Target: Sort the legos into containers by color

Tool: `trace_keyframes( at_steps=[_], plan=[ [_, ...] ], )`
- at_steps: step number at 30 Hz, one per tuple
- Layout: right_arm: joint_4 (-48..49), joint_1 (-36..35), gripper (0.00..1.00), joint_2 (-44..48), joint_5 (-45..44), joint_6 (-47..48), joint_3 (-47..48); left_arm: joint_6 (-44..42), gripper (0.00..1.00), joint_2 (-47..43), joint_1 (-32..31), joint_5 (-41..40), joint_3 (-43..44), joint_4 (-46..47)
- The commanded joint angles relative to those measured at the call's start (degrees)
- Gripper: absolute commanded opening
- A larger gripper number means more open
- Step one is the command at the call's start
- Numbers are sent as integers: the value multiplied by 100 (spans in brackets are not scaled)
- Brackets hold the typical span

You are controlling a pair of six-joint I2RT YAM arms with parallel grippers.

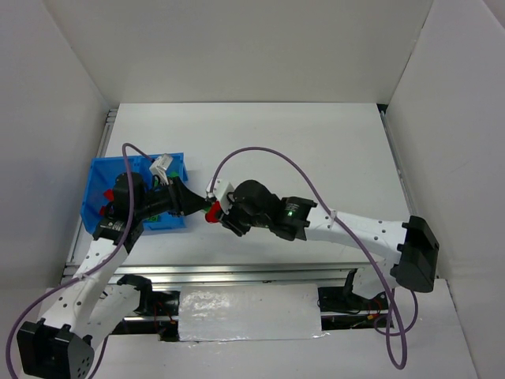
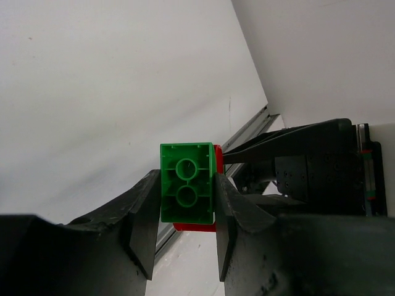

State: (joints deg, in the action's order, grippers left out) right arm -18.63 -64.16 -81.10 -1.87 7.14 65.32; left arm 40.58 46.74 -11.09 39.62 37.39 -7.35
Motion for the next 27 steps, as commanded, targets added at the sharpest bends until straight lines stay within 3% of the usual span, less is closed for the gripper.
trace_keyframes(
  at_steps=[1, 3, 5, 6, 9, 11, 14, 17, 18, 19, 24, 27],
  plan=[
    [755, -79, 0, 323, 125, 25, -36, 240, 9, -86, -60, 1056, -100, 929],
    [878, -79, 2, 437, 99, -10, -168, 214, 0, -130, -60, 1057, -56, 894],
    [1054, -70, 11, 559, 81, -37, -317, 222, 0, -209, -60, 1004, -30, 876],
    [1177, -70, 23, 604, 73, -63, -370, 249, 0, -244, -60, 1004, -21, 937],
    [1318, -79, 30, 718, 81, -81, -494, 380, 0, -367, -60, 987, -12, 1060],
    [1388, -70, 43, 788, 38, -107, -581, 433, 0, -438, -60, 952, 32, 1070],
    [1485, -62, 45, 876, -6, -116, -652, 442, 0, -482, -60, 890, 76, 1034],
    [1599, -53, 35, 982, 2, -107, -722, 425, 0, -429, -60, 899, 76, 1034],
    [1617, -70, 18, 1008, 2, -107, -740, 433, 0, -420, -60, 916, 58, 1052],
    [1661, -53, 15, 1052, -32, -116, -775, 442, 0, -394, -60, 942, 50, 1078],
    [1740, -62, 6, 1053, -217, -125, -802, 319, 0, -324, -60, 776, 67, 886],
    [1723, -53, 4, 965, -393, -125, -801, 109, 0, -341, -60, 189, 339, 306]
  ],
)
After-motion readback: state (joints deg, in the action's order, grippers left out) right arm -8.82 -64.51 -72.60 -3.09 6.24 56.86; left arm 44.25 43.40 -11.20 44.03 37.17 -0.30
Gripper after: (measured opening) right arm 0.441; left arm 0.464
